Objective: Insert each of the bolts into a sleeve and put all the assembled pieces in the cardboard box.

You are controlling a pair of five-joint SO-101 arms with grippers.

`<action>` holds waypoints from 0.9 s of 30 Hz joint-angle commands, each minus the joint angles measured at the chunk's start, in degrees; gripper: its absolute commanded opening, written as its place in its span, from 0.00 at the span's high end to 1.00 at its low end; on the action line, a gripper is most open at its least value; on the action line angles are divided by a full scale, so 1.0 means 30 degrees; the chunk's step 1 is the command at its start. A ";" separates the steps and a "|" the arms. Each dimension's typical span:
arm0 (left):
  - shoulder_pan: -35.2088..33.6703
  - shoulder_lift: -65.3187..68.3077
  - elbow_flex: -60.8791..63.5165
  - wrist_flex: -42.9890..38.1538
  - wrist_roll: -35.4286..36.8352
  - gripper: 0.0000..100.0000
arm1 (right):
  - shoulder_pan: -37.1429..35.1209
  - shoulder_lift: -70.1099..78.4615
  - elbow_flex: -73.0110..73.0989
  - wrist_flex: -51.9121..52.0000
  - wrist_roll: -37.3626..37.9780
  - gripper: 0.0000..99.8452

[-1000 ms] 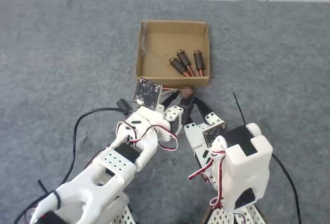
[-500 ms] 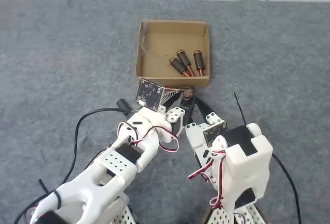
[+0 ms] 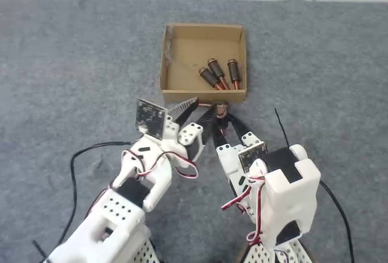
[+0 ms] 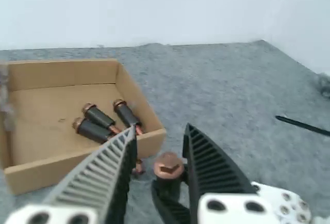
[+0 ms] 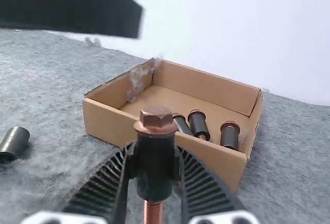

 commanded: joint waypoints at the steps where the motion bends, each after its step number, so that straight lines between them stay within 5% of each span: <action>1: -0.1114 -0.1465 -0.0132 0.0938 0.0000 0.86 | 0.0220 -0.1099 0.0469 -0.0630 0.0088 0.99; 18: -0.8352 -0.1729 0.2388 0.3018 0.0000 0.86 | 0.0220 -0.1099 0.0527 -0.0630 0.0088 0.99; 27: -1.0286 -0.1729 0.3062 0.3048 -0.0029 0.99 | 0.0220 -0.1099 0.0527 -0.0630 0.0088 0.99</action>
